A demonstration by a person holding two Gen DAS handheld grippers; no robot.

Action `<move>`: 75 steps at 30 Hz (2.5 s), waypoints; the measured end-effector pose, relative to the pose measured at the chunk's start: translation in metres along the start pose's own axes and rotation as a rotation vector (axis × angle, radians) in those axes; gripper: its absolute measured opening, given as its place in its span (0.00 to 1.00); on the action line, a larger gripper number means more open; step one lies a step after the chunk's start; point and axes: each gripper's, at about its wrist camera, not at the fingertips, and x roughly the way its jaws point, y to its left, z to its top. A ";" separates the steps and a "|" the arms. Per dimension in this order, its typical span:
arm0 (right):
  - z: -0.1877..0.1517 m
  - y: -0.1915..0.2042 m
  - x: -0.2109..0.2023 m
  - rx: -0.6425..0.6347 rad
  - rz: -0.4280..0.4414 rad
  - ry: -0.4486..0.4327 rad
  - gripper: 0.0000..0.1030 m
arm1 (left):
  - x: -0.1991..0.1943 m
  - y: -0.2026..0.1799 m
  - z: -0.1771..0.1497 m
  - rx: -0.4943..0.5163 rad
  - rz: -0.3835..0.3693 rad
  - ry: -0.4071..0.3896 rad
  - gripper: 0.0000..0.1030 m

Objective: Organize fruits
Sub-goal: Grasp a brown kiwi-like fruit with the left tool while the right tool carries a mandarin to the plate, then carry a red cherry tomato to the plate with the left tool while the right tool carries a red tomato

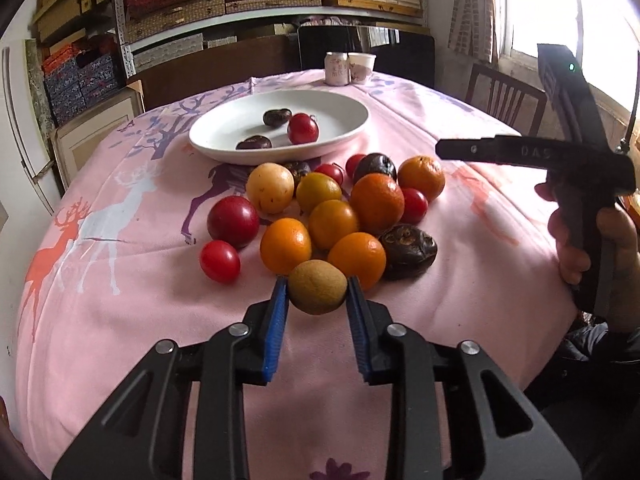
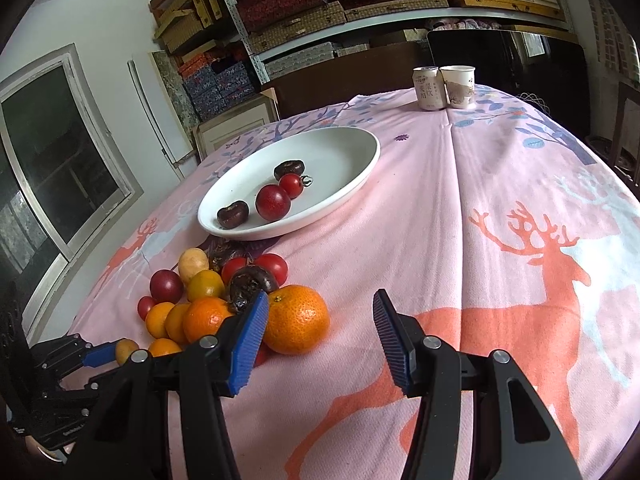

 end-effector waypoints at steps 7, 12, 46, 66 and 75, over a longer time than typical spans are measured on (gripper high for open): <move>0.000 0.014 0.012 -0.066 -0.028 0.065 0.53 | -0.022 0.008 0.002 -0.041 -0.005 -0.028 0.28; 0.004 0.018 0.032 -0.057 0.000 0.153 0.50 | -0.018 0.013 -0.001 -0.077 0.001 -0.004 0.28; 0.134 0.018 0.087 0.014 -0.032 0.087 0.44 | 0.107 0.088 0.178 -0.211 -0.017 0.040 0.28; 0.034 0.013 0.022 -0.003 -0.036 0.046 0.59 | 0.036 0.074 0.074 -0.098 0.071 0.052 0.66; 0.009 0.008 0.014 0.028 -0.009 0.035 0.60 | 0.035 0.056 0.014 -0.015 0.110 0.141 0.54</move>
